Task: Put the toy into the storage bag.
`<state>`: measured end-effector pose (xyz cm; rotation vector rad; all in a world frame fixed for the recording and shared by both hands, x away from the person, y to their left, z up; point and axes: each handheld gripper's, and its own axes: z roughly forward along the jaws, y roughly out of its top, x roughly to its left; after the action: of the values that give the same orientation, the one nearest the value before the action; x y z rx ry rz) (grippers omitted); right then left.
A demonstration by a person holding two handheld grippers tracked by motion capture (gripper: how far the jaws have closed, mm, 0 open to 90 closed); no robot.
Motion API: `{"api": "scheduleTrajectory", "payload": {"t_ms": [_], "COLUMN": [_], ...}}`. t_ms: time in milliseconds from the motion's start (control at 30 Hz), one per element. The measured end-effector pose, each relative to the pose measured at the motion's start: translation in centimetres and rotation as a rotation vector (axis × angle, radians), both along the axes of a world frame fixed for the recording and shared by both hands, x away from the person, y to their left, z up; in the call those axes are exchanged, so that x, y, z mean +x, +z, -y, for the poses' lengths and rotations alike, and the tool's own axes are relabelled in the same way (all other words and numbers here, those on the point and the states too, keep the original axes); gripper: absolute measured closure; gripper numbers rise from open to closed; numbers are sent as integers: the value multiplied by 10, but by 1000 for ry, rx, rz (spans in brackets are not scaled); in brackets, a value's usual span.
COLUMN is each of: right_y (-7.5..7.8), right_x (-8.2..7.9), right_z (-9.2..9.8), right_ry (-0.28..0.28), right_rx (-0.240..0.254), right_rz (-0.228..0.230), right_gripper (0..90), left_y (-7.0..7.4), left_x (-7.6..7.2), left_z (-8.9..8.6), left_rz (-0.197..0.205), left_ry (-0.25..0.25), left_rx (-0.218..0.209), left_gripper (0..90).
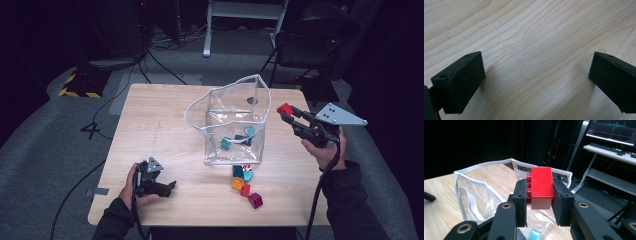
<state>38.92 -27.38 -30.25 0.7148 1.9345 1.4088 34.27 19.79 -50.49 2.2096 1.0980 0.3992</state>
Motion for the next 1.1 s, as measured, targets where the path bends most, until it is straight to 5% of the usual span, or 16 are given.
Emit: {"api": "scheduleTrajectory", "payload": {"t_ms": [533,1100], "right_y": [7,1], "right_x": [9,38], "right_z": [-35,-73], "right_ry": [25,1], "right_rx": [-41,-95], "right_rz": [14,-46], "right_gripper": [683,672], "left_y": [0,0], "left_x": [0,0], "left_z": [0,0], "left_rz": [0,0], "left_ry": [0,0], "left_rx": [0,0], "left_gripper": [6,6]}}
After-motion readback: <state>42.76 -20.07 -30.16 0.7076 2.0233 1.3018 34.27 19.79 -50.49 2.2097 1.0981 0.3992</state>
